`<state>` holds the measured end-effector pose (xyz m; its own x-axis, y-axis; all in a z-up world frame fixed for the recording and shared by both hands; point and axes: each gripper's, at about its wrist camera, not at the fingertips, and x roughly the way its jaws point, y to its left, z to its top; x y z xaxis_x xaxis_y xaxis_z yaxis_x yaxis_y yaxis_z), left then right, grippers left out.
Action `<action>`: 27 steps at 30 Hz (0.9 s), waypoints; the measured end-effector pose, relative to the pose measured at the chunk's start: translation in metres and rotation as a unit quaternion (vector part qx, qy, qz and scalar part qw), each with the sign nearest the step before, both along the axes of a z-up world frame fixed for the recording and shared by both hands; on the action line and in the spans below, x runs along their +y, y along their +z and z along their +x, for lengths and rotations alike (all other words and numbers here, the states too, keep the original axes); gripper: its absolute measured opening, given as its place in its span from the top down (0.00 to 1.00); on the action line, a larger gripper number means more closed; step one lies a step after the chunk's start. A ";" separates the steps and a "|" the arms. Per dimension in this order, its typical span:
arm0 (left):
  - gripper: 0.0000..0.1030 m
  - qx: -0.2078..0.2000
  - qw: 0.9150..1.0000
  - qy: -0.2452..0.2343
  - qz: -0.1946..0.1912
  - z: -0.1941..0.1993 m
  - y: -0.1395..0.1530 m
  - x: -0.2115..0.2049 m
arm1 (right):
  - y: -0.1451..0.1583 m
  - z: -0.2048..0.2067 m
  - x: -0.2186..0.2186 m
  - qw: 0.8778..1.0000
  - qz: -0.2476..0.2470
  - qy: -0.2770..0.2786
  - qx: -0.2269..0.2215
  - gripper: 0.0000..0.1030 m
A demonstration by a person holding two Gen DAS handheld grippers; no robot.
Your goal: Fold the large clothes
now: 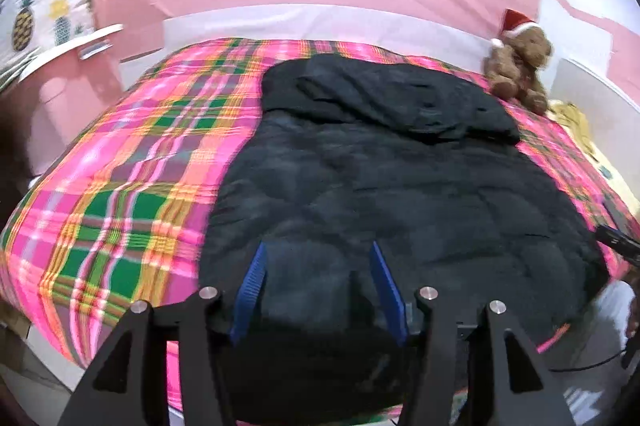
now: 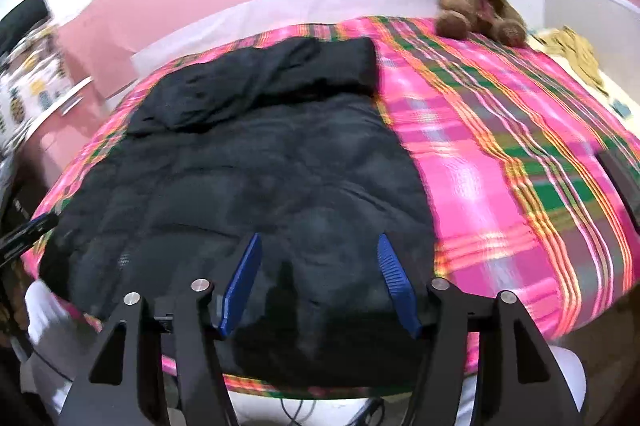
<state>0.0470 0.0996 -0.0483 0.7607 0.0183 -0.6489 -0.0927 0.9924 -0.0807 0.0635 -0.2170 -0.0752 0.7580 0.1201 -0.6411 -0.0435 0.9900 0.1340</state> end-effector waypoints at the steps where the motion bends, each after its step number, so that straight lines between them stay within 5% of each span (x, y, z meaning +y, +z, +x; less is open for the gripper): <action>1: 0.43 0.001 1.000 0.012 -0.001 -0.001 -0.003 0.009 | -0.002 0.001 -0.008 1.000 0.003 -0.011 0.003 0.35; 7: 0.40 0.033 0.997 0.065 -0.025 -0.006 -0.028 0.057 | -0.020 0.008 -0.041 0.998 0.035 -0.046 0.037 0.34; 15: 0.39 0.051 0.995 0.010 -0.087 -0.014 -0.046 0.042 | -0.046 0.015 -0.041 0.990 0.113 -0.019 0.087 0.34; 19: 0.37 0.047 0.996 0.013 -0.077 -0.017 -0.050 0.030 | -0.048 0.008 -0.040 0.988 0.125 -0.013 0.094 0.34; 22: 0.38 0.051 0.995 0.018 -0.081 -0.019 -0.052 0.030 | -0.049 0.003 -0.039 0.987 0.127 -0.011 0.096 0.49; 27: 0.74 0.046 0.996 0.020 -0.070 -0.018 -0.040 0.029 | -0.043 0.001 -0.041 0.987 0.136 -0.009 0.085 0.81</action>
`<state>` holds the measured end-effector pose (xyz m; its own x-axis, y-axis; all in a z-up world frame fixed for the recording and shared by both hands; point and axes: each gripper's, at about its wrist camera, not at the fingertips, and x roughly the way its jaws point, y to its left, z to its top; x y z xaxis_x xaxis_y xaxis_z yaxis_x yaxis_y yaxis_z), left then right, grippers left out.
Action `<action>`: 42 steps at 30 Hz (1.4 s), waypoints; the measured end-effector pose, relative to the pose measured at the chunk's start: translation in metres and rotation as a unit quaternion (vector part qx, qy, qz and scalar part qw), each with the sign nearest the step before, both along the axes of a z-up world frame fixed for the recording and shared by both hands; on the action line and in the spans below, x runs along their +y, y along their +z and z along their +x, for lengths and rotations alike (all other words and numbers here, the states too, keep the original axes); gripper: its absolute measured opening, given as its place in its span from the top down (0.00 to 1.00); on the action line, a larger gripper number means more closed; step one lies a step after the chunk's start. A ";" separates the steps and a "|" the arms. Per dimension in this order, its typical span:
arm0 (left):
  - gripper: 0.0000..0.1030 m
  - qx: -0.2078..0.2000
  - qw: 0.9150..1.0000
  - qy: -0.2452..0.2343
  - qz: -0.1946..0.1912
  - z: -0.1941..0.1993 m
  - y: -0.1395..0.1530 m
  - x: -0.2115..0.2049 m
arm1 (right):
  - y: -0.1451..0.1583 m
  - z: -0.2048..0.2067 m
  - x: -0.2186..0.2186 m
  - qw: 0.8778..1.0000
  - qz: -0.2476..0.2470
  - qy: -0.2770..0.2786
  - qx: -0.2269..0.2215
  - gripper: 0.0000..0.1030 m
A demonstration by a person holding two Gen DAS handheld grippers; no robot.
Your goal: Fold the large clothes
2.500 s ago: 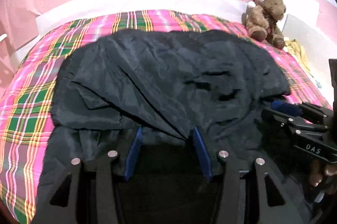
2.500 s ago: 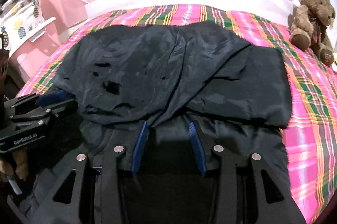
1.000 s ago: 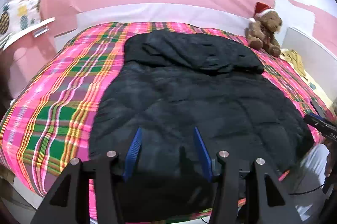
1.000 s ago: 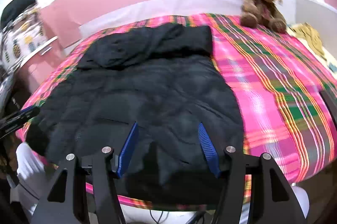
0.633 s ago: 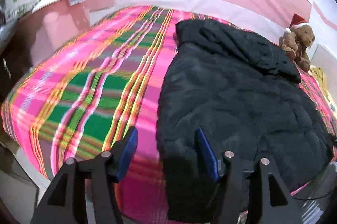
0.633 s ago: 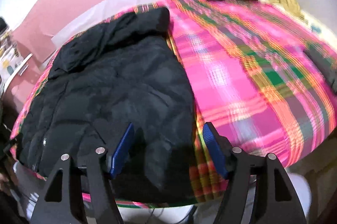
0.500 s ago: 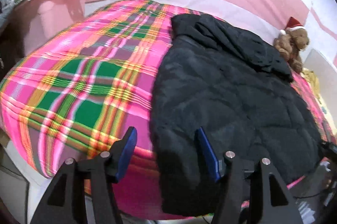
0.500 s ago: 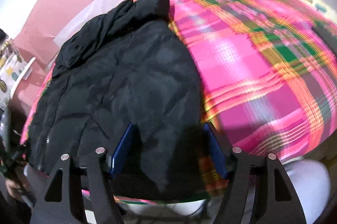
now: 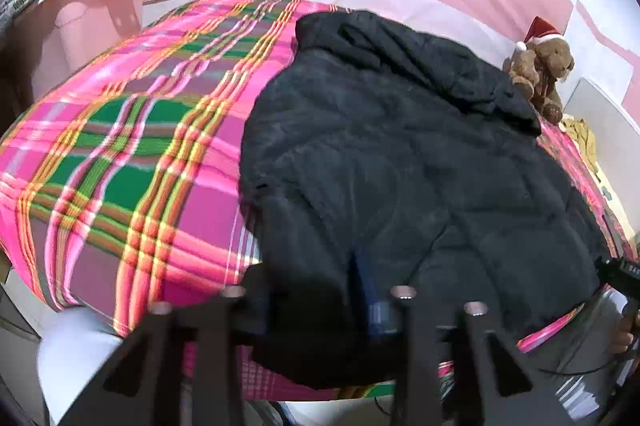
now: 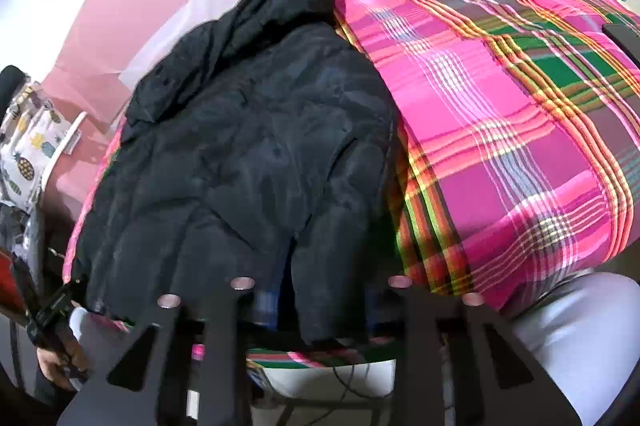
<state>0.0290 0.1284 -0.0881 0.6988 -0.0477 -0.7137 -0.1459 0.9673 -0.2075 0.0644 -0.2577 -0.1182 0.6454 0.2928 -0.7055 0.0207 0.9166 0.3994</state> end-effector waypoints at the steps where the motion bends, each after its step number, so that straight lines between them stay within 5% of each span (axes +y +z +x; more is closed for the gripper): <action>1: 0.80 -0.004 1.000 0.001 -0.005 0.000 0.004 0.002 | 0.005 -0.001 0.001 1.000 -0.001 0.004 -0.008 0.82; 8: 0.84 -0.074 0.997 0.002 -0.012 -0.012 0.059 0.007 | 0.056 -0.018 -0.006 0.996 0.037 0.010 -0.085 0.86; 23: 0.84 -0.184 0.982 0.007 -0.028 -0.036 0.143 0.021 | 0.145 -0.050 -0.011 0.975 0.026 -0.005 -0.220 0.86; 42: 0.84 -0.197 0.980 0.008 0.014 0.112 0.172 0.028 | 0.186 0.087 0.002 0.967 -0.037 0.000 -0.254 0.86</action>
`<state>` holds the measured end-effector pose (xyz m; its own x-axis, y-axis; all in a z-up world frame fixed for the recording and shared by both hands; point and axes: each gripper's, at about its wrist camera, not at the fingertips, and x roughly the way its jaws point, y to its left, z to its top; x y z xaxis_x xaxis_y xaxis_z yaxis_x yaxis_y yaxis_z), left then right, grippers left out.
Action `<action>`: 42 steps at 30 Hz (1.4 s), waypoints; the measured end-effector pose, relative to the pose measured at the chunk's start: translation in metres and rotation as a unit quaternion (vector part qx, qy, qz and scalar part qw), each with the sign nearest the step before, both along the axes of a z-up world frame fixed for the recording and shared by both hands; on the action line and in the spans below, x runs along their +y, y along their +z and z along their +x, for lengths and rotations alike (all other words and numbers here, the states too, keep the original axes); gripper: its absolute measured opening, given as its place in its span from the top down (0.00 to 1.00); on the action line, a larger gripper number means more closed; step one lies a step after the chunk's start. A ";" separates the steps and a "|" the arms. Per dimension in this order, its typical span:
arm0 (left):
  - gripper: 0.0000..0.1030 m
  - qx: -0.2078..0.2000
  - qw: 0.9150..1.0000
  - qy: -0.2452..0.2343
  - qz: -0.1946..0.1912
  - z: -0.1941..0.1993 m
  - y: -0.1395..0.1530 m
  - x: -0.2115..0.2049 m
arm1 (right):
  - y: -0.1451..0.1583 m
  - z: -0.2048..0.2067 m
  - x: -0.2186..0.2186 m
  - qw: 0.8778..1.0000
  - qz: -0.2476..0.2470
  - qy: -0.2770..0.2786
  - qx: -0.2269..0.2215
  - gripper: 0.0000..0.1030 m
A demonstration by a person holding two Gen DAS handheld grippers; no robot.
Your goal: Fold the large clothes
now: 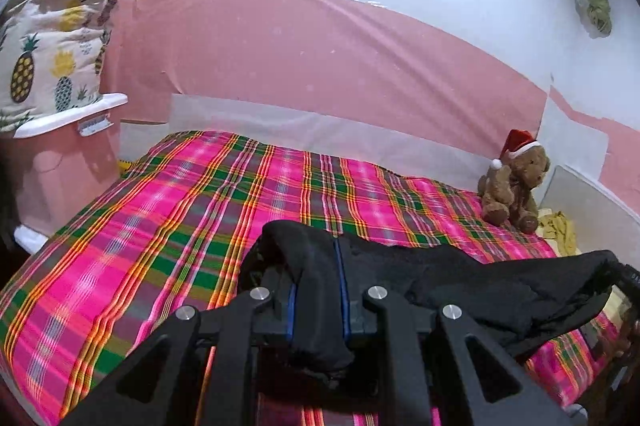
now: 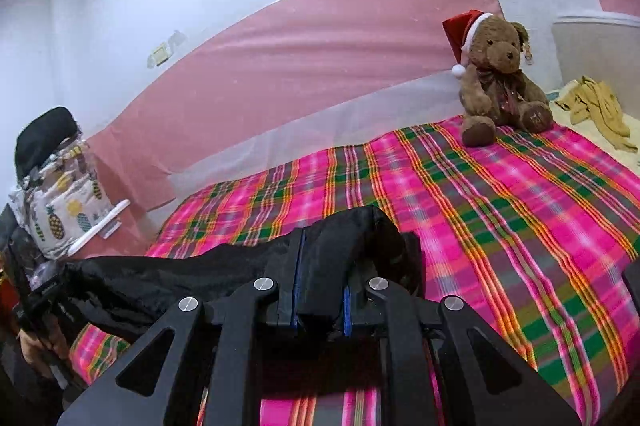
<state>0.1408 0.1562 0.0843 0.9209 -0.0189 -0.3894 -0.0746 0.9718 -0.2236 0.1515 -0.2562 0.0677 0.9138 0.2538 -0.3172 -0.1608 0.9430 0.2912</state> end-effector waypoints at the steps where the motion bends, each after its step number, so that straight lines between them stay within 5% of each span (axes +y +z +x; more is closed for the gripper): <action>1: 0.84 0.002 1.000 0.002 0.005 0.009 0.000 0.000 | 0.001 0.011 0.002 1.000 -0.005 -0.001 0.001 0.86; 17: 0.84 0.066 0.998 0.013 0.017 0.124 -0.039 0.011 | -0.016 0.131 0.023 0.997 -0.051 -0.013 0.047 0.86; 25: 0.84 0.111 0.994 0.013 0.016 0.178 -0.071 0.012 | -0.051 0.194 0.027 0.991 -0.070 -0.022 0.116 0.86; 35: 0.81 0.175 0.984 0.017 0.039 0.224 -0.116 0.005 | -0.110 0.257 0.032 0.963 -0.102 -0.007 0.249 0.85; 42: 0.78 0.187 0.981 0.020 0.045 0.237 -0.131 -0.001 | -0.125 0.266 0.030 0.960 -0.088 0.004 0.266 0.83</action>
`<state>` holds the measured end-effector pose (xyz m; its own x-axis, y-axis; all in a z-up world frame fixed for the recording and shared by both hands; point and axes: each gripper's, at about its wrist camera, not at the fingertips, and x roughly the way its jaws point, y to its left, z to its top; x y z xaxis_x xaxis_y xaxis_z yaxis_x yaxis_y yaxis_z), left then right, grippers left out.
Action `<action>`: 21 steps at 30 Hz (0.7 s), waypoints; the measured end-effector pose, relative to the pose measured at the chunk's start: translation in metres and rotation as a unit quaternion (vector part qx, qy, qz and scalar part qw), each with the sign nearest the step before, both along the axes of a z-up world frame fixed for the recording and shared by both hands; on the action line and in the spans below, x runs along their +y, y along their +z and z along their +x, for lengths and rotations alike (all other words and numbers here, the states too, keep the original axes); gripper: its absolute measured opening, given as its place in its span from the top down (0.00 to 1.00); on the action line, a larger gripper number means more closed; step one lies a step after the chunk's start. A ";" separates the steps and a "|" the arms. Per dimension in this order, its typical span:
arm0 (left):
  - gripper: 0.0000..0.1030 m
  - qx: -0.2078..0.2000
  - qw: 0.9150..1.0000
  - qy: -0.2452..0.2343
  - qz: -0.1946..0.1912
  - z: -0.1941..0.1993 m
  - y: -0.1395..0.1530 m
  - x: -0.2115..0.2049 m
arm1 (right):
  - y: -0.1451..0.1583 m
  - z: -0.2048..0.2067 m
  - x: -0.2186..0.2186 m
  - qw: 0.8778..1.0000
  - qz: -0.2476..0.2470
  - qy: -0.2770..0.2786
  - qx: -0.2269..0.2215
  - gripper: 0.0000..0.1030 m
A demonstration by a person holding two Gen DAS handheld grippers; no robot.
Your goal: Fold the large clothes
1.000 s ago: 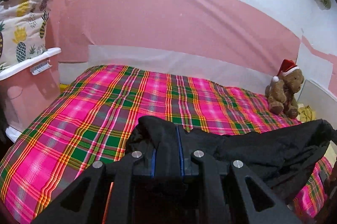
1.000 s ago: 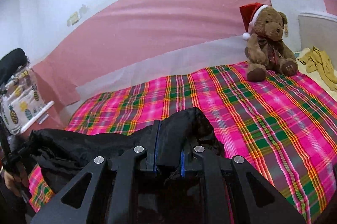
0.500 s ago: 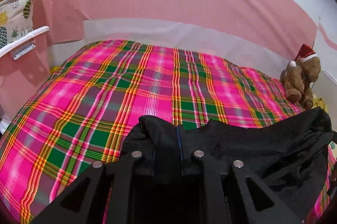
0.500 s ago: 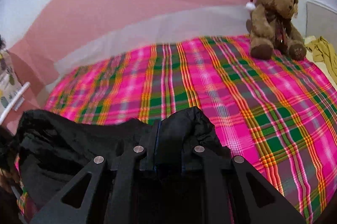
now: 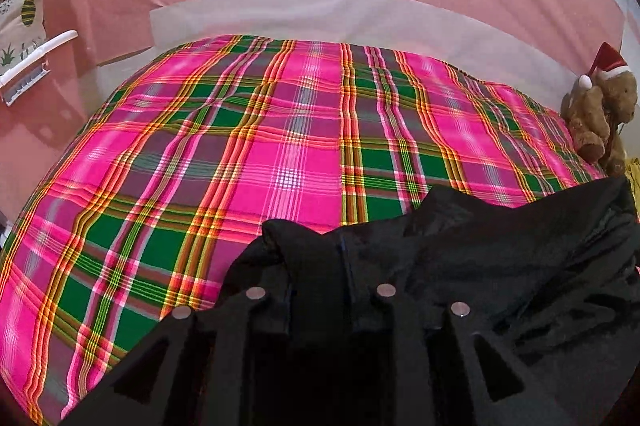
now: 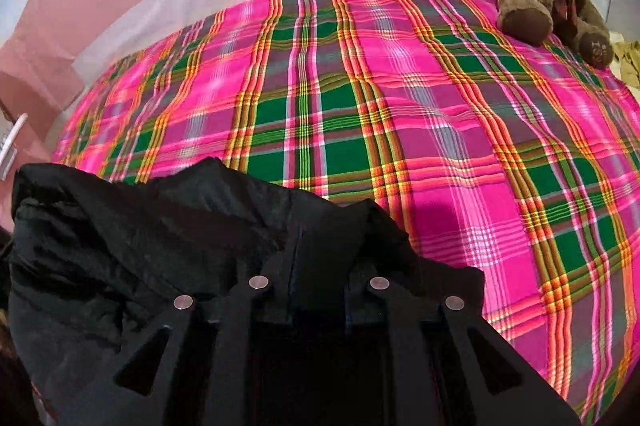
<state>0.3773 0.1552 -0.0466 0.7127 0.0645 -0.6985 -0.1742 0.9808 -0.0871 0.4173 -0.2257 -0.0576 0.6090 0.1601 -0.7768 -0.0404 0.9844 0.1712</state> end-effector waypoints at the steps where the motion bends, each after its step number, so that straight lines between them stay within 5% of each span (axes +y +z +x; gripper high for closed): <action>1: 0.78 -0.003 1.000 -0.001 -0.006 -0.001 0.002 0.002 | 0.003 -0.003 -0.003 1.000 0.011 -0.001 -0.003 0.83; 6: 0.69 -0.016 0.996 -0.002 -0.086 -0.008 0.020 0.023 | 0.034 -0.022 -0.016 0.996 0.066 -0.010 -0.051 0.69; 10: 0.43 -0.049 0.991 -0.008 -0.128 -0.016 0.039 0.034 | 0.057 -0.033 -0.016 0.992 0.094 0.000 -0.083 0.55; 13: 0.14 -0.084 0.986 -0.003 -0.144 -0.022 0.055 0.040 | 0.065 -0.033 -0.019 0.986 0.142 0.010 -0.086 0.42; 17: 0.13 -0.102 0.985 0.009 -0.137 -0.027 0.071 0.045 | 0.069 -0.033 -0.031 0.974 0.204 -0.003 -0.095 0.30; 21: 0.13 -0.106 0.985 -0.005 -0.135 -0.036 0.079 0.035 | 0.082 -0.045 -0.025 0.980 0.152 -0.025 -0.123 0.30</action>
<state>0.3410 0.1900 0.0327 0.8444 -0.1100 -0.5243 -0.1153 0.9184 -0.3784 0.3723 -0.2504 0.0241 0.7850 0.3267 -0.5263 -0.0707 0.8913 0.4478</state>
